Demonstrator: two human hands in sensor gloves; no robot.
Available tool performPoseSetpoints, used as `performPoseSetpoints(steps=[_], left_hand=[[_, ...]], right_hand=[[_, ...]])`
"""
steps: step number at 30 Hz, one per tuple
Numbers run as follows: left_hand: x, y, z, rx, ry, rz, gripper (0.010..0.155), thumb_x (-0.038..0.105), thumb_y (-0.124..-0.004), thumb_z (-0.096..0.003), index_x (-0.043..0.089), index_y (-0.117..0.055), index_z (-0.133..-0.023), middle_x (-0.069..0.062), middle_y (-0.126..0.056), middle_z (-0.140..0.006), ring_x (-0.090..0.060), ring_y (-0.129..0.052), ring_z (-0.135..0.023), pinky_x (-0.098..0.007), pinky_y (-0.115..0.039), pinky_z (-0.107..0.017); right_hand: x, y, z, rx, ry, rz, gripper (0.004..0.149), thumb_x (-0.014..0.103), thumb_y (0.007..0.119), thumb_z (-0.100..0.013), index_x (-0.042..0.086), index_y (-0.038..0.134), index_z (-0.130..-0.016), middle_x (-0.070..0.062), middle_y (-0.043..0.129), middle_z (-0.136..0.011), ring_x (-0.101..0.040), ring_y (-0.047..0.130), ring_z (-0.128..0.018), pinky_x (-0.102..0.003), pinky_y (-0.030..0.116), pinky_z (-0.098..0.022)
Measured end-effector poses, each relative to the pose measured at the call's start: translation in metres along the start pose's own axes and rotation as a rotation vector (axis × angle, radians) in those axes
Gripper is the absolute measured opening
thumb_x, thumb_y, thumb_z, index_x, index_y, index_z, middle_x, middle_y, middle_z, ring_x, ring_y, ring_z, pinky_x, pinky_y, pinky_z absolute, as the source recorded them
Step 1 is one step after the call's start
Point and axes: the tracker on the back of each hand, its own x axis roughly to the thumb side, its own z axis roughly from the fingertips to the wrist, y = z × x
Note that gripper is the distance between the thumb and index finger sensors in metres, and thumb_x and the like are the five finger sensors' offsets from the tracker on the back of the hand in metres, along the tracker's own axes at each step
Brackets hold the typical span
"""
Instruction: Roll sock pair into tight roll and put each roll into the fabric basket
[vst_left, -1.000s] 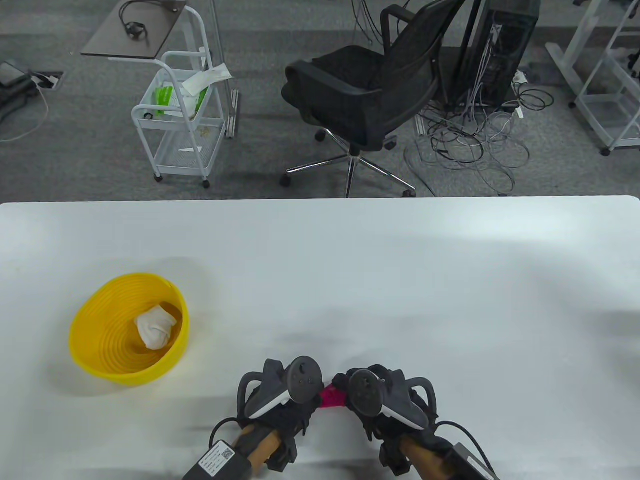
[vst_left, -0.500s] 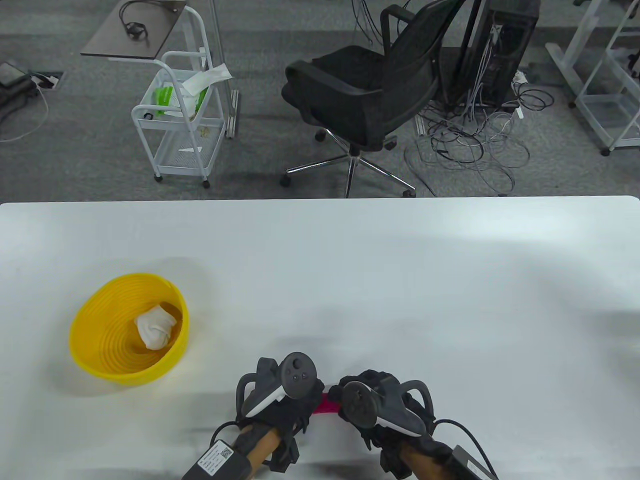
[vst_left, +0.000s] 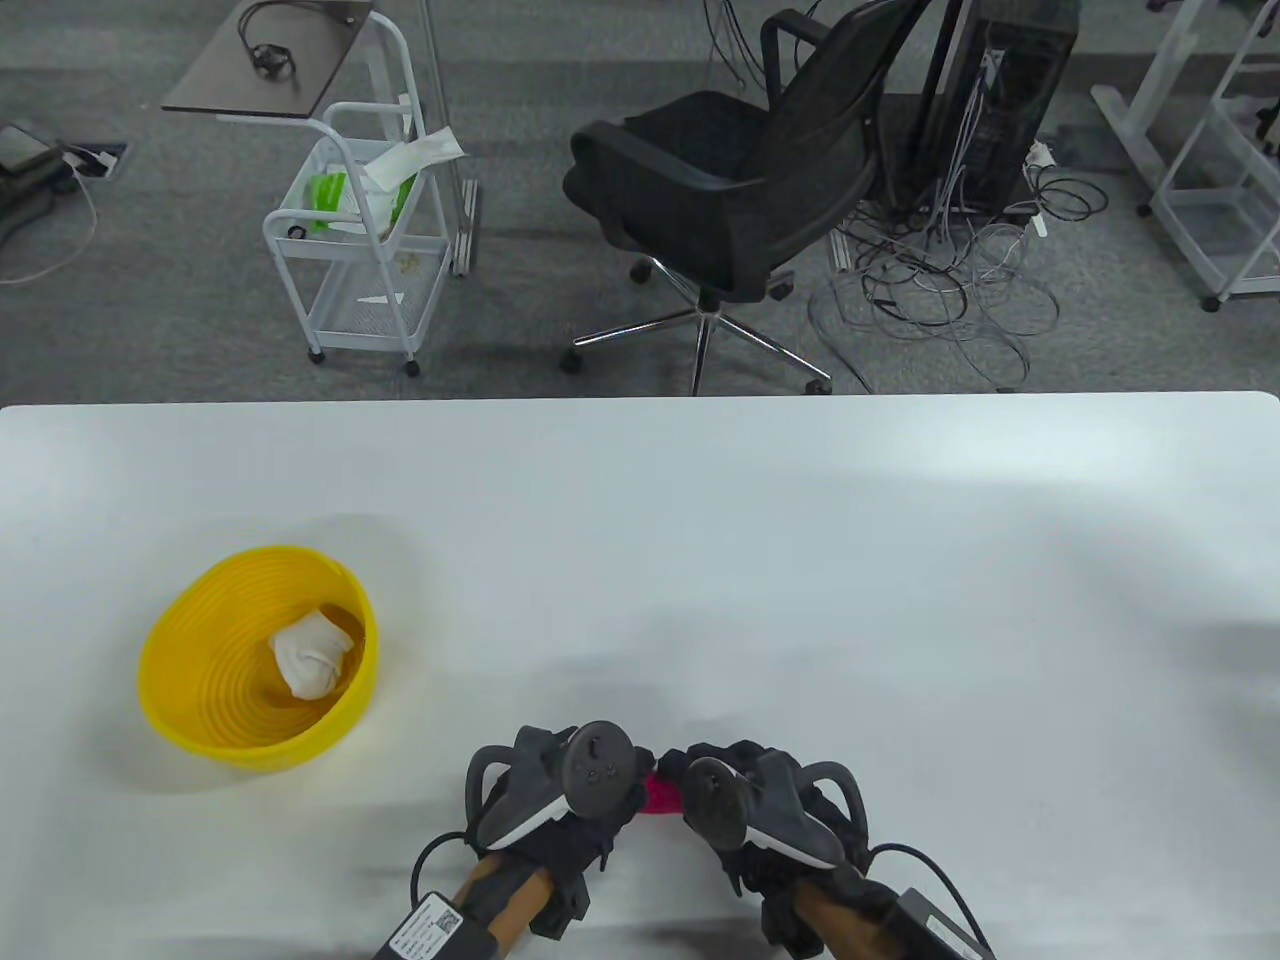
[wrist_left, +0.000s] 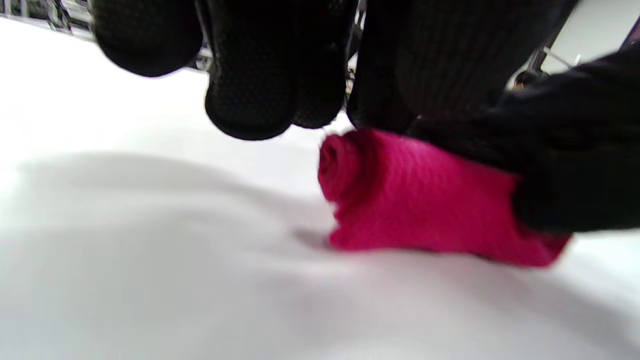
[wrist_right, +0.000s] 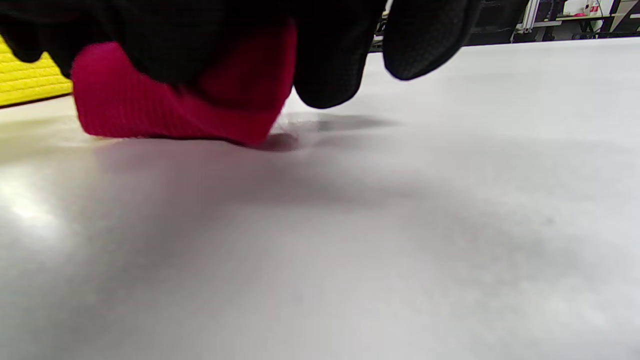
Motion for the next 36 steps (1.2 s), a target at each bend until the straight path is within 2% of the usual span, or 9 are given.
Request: performPoseSetpoints(steps=[5,7,9,11,13,16,22,27,36], left_hand=[[-0.003,-0.011,-0.006,-0.038,0.016,-0.027,0.057,0.046,-0.088,-0.0333,0.031,-0.084,-0.088,-0.001,-0.085,-0.093,-0.023,-0.095,-0.070,-0.047,-0.076,-0.050],[-0.004,-0.016,-0.008,-0.061,0.030,-0.057,0.054,0.043,-0.085,-0.0357,0.032,-0.082,-0.089,0.000,-0.085,-0.093,-0.021,-0.093,-0.069,-0.046,-0.075,-0.050],[-0.005,-0.018,-0.009,-0.029,0.008,-0.039,0.053,0.042,-0.085,-0.0360,0.031,-0.083,-0.088,-0.001,-0.086,-0.092,-0.023,-0.094,-0.067,-0.046,-0.075,-0.049],[-0.004,-0.018,-0.008,-0.034,0.011,-0.044,0.053,0.042,-0.084,-0.0362,0.031,-0.083,-0.088,-0.001,-0.086,-0.091,-0.022,-0.094,-0.066,-0.046,-0.075,-0.049],[-0.004,-0.017,-0.008,-0.046,0.011,-0.041,0.053,0.042,-0.084,-0.0363,0.031,-0.084,-0.088,-0.001,-0.087,-0.089,-0.022,-0.094,-0.065,-0.046,-0.076,-0.049],[-0.005,-0.018,-0.008,-0.058,0.005,-0.034,0.053,0.042,-0.082,-0.0369,0.030,-0.083,-0.088,-0.002,-0.087,-0.090,-0.022,-0.094,-0.065,-0.046,-0.075,-0.049],[-0.009,-0.018,-0.005,-0.069,-0.004,0.004,0.056,0.044,-0.078,-0.0378,0.031,-0.077,-0.092,-0.002,-0.084,-0.092,-0.023,-0.093,-0.068,-0.046,-0.074,-0.051],[-0.015,-0.018,-0.003,-0.145,-0.046,0.089,0.066,0.047,-0.084,-0.0346,0.034,-0.069,-0.097,-0.002,-0.076,-0.100,-0.024,-0.088,-0.074,-0.047,-0.072,-0.053],[-0.015,-0.017,-0.001,-0.108,-0.030,0.120,0.066,0.051,-0.081,-0.0343,0.034,-0.069,-0.097,-0.004,-0.076,-0.099,-0.024,-0.090,-0.073,-0.047,-0.073,-0.052]], right_hand=[[-0.002,0.000,-0.002,0.013,0.019,-0.042,0.055,0.047,0.068,-0.044,0.041,0.055,-0.097,0.012,0.067,-0.107,-0.018,0.075,-0.096,-0.052,0.065,-0.070],[-0.001,-0.007,0.000,-0.033,0.011,-0.030,0.056,0.048,0.071,-0.043,0.042,0.057,-0.097,0.014,0.065,-0.107,-0.019,0.073,-0.098,-0.053,0.064,-0.070],[0.002,-0.014,0.003,-0.084,-0.001,-0.017,0.054,0.049,0.074,-0.042,0.043,0.062,-0.094,0.015,0.067,-0.106,-0.018,0.073,-0.098,-0.052,0.064,-0.071],[0.006,-0.019,0.007,-0.093,-0.028,0.008,0.052,0.050,0.076,-0.041,0.044,0.069,-0.092,0.015,0.070,-0.104,-0.018,0.073,-0.098,-0.053,0.063,-0.071],[0.009,-0.020,0.008,-0.085,-0.042,0.039,0.053,0.051,0.078,-0.040,0.043,0.070,-0.091,0.014,0.073,-0.103,-0.018,0.074,-0.097,-0.054,0.063,-0.071],[0.010,-0.011,0.004,-0.009,-0.020,0.099,0.057,0.053,0.078,-0.039,0.042,0.066,-0.094,0.011,0.071,-0.105,-0.020,0.072,-0.098,-0.054,0.063,-0.070],[-0.002,0.000,-0.004,0.072,0.039,-0.015,0.060,0.048,0.077,-0.041,0.042,0.056,-0.098,0.008,0.067,-0.107,-0.020,0.073,-0.097,-0.054,0.064,-0.070],[-0.008,-0.001,-0.007,0.088,0.061,-0.108,0.056,0.044,0.077,-0.042,0.037,0.063,-0.096,0.006,0.077,-0.099,-0.018,0.081,-0.089,-0.053,0.064,-0.069],[-0.011,-0.006,-0.007,0.102,0.044,-0.211,0.054,0.042,0.078,-0.042,0.032,0.070,-0.094,0.002,0.084,-0.093,-0.020,0.087,-0.081,-0.053,0.067,-0.068]])
